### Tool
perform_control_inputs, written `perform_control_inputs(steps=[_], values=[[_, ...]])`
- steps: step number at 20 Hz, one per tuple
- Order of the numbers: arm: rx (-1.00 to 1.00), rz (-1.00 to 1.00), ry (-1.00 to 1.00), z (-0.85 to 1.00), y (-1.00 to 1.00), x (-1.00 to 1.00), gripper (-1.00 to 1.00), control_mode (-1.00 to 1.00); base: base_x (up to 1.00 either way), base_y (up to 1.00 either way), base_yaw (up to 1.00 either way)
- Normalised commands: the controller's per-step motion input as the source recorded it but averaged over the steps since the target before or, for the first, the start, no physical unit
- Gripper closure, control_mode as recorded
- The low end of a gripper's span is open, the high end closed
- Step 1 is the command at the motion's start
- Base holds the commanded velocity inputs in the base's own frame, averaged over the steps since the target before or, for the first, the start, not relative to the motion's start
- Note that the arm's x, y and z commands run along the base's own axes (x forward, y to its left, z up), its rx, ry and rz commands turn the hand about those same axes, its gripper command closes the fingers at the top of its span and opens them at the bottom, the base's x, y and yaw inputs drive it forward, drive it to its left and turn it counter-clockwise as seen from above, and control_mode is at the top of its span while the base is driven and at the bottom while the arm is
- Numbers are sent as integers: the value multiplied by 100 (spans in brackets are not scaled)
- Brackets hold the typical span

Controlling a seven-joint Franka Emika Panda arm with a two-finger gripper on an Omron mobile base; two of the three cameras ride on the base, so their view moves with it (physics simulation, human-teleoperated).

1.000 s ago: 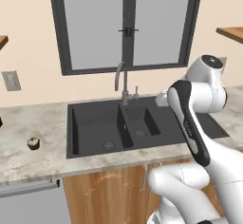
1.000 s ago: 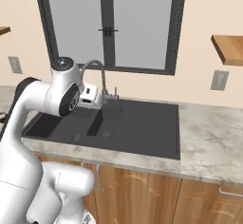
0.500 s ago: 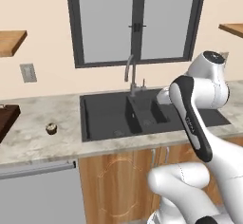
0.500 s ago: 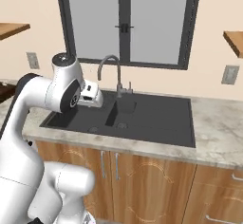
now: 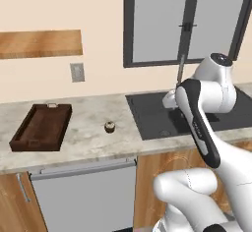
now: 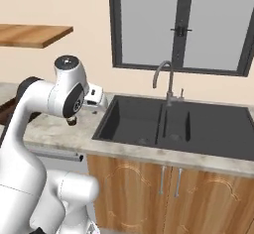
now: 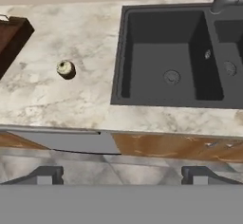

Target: Place the bowl with cake and the cupcake onto the tray.

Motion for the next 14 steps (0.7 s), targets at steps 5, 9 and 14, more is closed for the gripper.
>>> perform_control_inputs(steps=[5,9,14], values=[[0,0,0,0,0,0,-100,100,0,100,0],[0,0,0,0,0,0,-100,100,0,100,0],[0,0,0,0,0,0,-100,100,0,93,0]])
